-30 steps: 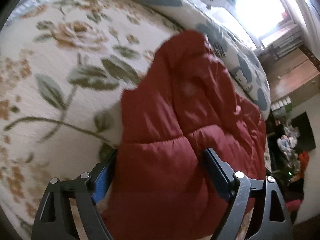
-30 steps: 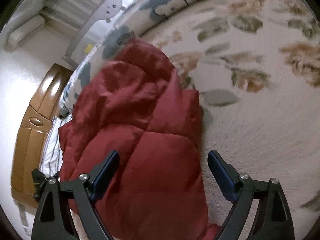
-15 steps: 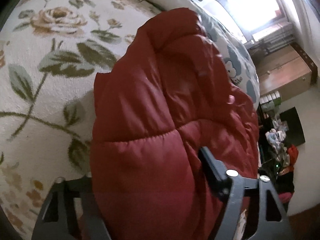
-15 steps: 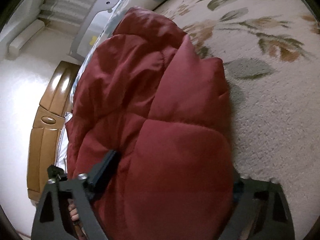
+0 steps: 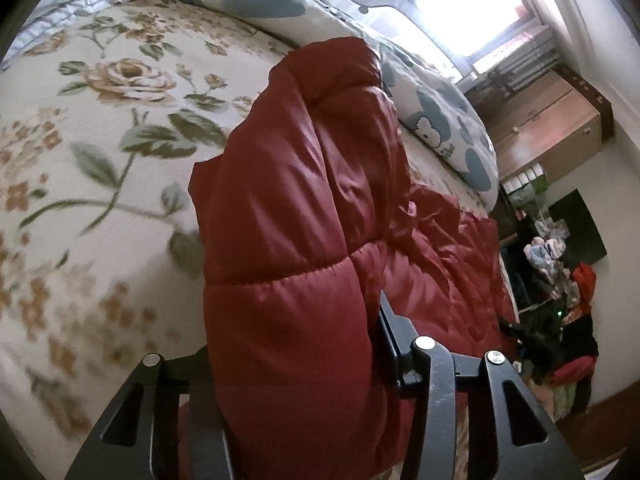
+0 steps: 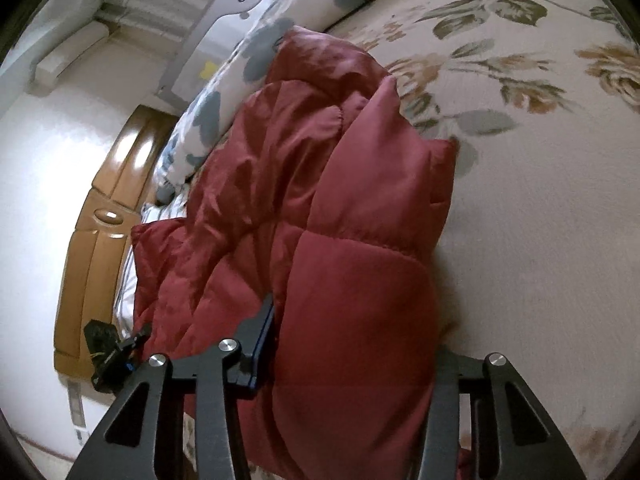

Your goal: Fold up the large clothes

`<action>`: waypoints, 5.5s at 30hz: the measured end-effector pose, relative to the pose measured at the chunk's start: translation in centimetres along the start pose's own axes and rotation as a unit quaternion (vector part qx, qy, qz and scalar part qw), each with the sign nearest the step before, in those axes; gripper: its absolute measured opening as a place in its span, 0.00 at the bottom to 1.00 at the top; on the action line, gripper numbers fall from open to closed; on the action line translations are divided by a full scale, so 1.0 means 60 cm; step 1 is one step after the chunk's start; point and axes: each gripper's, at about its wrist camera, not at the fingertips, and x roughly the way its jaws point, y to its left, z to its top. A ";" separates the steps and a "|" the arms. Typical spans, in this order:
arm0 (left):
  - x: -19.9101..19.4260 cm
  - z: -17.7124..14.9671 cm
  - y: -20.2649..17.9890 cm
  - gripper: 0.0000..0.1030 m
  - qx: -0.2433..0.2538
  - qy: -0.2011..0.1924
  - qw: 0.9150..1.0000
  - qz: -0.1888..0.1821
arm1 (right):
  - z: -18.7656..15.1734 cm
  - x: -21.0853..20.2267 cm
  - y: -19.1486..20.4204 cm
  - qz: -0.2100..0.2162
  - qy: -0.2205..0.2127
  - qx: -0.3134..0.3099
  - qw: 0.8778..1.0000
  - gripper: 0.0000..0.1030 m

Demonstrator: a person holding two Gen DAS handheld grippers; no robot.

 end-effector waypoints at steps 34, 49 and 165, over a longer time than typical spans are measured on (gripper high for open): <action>-0.205 -0.244 -0.005 0.57 -0.015 0.021 0.999 0.025 | -0.189 -0.069 -0.020 0.003 0.005 0.016 1.000 0.61; -0.243 -0.219 -0.048 0.79 0.027 -0.013 0.993 0.113 | -0.151 -0.086 0.016 -0.098 -0.030 -0.044 0.994 0.86; -0.160 -0.277 -0.263 0.92 0.166 0.028 0.963 0.212 | -0.250 0.010 0.178 -0.203 -0.050 -0.215 0.954 0.87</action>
